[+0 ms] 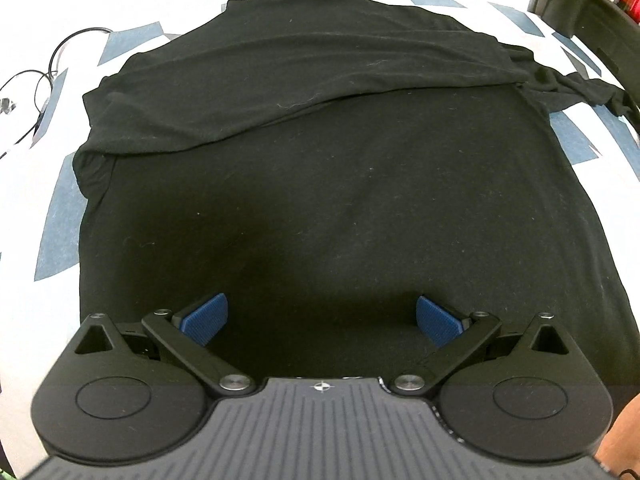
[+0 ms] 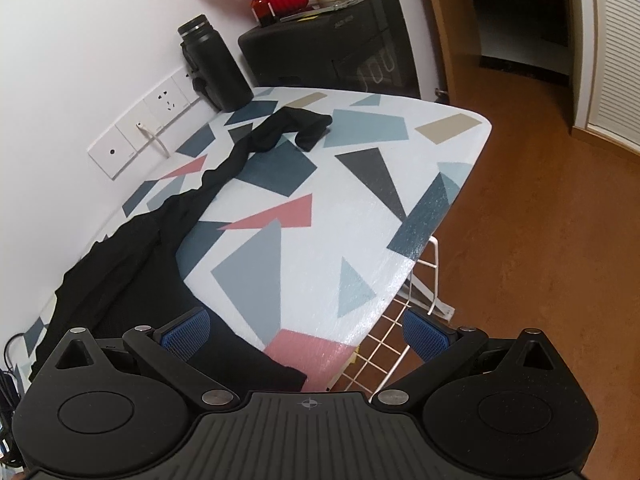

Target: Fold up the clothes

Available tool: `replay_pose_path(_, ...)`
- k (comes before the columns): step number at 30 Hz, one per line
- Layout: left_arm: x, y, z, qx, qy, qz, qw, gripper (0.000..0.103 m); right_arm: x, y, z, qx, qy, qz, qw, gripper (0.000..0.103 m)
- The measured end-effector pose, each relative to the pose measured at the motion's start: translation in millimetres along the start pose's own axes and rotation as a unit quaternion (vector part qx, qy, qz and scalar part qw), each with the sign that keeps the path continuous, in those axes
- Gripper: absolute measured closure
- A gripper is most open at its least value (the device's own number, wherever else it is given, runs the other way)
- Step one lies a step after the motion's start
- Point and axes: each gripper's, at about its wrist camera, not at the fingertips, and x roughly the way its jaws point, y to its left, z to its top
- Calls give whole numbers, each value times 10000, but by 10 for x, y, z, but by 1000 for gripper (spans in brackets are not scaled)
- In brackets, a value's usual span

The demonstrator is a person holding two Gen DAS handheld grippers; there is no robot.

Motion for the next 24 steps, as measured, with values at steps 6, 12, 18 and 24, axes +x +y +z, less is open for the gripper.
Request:
replay_pose_path(6,-4,7,-30,164,-94,-88,9998,0,32,96,-7,-119,73,29,9999,1)
replay_pose_path(12,-16,25,-60,277,-139,-151,9994,0,98,186,-43,-243,242,72,9994,1)
replay_pose_path(18,-22,32,-69,304,-110,-163,9993,0,126,165,-49,-167,296,105,9994,1)
replay_pose_path(24,-23,22,-57,249,-65,-137,9996,0,162,112,-51,-109,358,133,9992,1)
